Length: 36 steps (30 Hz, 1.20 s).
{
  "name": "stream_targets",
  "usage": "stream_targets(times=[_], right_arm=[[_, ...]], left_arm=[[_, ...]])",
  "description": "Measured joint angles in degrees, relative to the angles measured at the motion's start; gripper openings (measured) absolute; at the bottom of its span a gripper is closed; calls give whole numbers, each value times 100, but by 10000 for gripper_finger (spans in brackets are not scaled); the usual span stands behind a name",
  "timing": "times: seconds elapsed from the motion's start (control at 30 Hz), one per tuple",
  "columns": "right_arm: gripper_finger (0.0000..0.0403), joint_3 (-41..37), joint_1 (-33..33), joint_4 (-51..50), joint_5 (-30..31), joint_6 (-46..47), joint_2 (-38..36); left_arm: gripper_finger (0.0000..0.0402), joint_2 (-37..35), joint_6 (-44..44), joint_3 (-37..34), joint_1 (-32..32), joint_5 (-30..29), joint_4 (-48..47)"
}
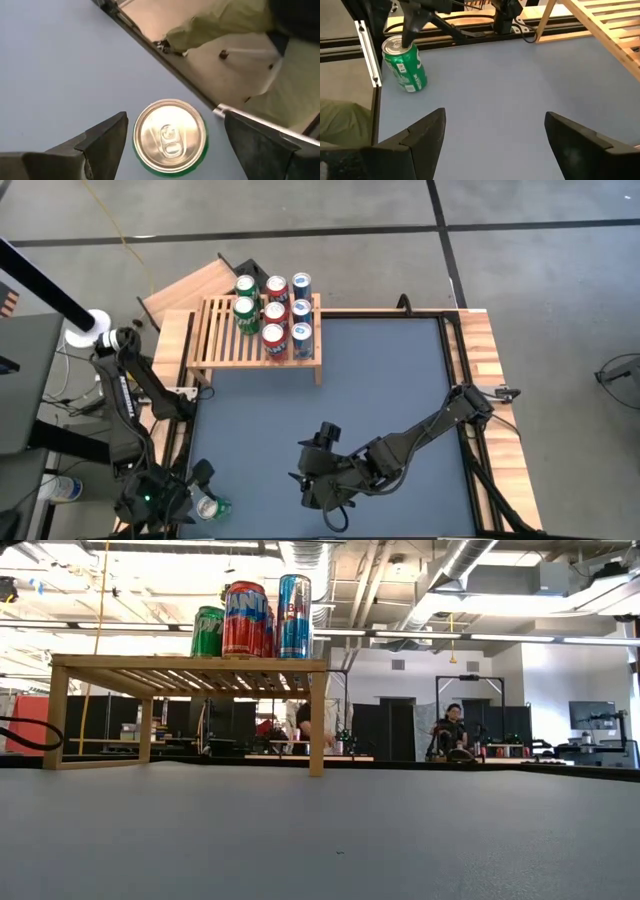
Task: Place canned beverage on shelf
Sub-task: Put the green soda can on the shelf aligned with the other green soda cans
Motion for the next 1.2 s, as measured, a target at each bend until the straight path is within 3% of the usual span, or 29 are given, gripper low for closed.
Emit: stream_targets(times=[0.3,0.47,0.9,1.1,1.2], right_arm=[[329,2,-64,75,32,76,80],[329,4,-114,111,13,39,280],[329,0,-34,107,-20,18,382],[329,0,22,81,-16,16,382],[329,0,8,80,-2,-167,382]], left_arm=[[320,505,333,-31,-12,101,58],[320,728,232,-31,137,486,112],[310,781,262,-29,769,1100,42],[281,774,-4,-28,1069,969,-158],[282,718,-380,42,1250,612,-364]])
